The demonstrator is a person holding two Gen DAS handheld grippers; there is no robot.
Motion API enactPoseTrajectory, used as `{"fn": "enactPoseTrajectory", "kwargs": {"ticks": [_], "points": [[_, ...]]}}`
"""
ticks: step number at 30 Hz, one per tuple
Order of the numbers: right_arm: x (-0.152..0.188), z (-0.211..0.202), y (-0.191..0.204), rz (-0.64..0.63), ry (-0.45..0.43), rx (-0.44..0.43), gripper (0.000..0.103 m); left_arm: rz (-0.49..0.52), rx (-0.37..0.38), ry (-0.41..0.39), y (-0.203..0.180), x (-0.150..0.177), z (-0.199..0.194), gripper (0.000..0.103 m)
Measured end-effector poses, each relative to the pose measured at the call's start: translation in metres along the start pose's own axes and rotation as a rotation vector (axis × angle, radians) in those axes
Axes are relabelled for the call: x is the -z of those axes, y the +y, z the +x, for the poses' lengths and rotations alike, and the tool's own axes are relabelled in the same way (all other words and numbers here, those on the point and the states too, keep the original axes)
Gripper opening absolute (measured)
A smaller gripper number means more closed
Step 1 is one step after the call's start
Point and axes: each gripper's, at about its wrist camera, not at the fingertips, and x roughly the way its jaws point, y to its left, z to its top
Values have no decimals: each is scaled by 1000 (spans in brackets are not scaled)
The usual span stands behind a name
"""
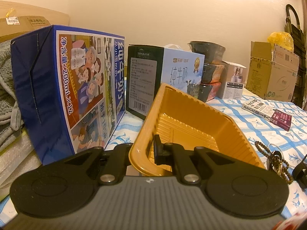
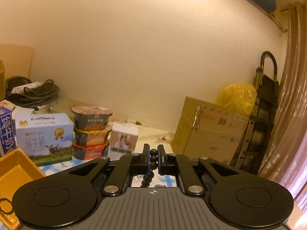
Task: Organize jewelry
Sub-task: 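Lift the dangling bead necklace high and carry it over the tray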
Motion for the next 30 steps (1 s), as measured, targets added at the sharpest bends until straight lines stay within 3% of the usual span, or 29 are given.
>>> {"fn": "enactPoseTrajectory", "kwargs": {"ticks": [10,18,25,30], "points": [[-52,-33,-4,-23,-55,-6,7,7,1,-2,-1,0,0,8],[-74,-47,13,-62,-64,-40,7,8,6,-4,-1,-2,-1,8],[-96,-49,37,-45,-85,-126,7,6,7,-4,-1,-2,-2,8],[-114,-50,62,-27,-123,-233,7,5,9,-3,-2,-3,-2,7]]}}
